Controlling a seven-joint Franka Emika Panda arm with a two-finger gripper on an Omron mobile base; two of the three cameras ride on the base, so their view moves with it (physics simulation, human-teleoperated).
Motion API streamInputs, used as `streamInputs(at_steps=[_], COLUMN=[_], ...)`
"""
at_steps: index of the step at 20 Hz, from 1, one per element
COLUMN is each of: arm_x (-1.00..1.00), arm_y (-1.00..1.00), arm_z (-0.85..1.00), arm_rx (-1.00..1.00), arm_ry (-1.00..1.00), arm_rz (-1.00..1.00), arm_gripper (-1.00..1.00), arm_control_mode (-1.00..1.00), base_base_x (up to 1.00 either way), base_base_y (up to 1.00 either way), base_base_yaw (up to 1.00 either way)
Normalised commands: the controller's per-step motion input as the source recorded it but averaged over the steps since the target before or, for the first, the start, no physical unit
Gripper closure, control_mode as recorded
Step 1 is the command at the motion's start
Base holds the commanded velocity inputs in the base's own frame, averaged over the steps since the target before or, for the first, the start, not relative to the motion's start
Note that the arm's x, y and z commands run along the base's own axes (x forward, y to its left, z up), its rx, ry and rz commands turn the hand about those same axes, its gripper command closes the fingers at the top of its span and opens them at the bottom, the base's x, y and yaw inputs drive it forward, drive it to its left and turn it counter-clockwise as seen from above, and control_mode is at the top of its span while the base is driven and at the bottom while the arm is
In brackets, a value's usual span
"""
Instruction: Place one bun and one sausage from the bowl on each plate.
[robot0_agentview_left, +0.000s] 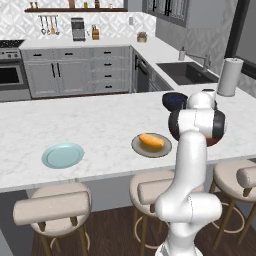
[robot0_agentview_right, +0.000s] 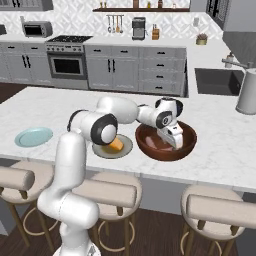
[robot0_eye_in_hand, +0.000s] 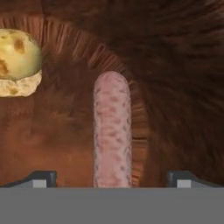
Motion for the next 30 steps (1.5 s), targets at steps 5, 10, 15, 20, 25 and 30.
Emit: streamInputs(at_steps=[5,10,15,20,25,30], arm_x=[0.00,-0.07,0.03,-0.29,-0.46,-0.11], arm_y=[0.19,0.18,0.12,0.70,0.23,0.64], arm_z=[-0.42,-0.88,-0.55,-0.27,0.85,0.85], arm_rx=[0.00,-0.09,-0.08,-0.09,0.04,0.04], arm_ry=[0.00,0.01,-0.09,-0.12,-0.45,-0.48], arm_rz=[-0.28,-0.16,-0.01,0.00,0.00,0.06], arm_gripper=[-1.00,1.00,1.00,1.00,1.00,1.00], arm_control_mode=[-1.00,-1.00,-1.00,-1.00,-1.00,-1.00], base_base_x=[0.00,0.00,0.00,0.00,0.00,0.00], base_base_y=[0.00,0.00,0.00,0.00,0.00,0.00], base_base_yaw=[0.00,0.00,0.00,0.00,0.00,0.00])
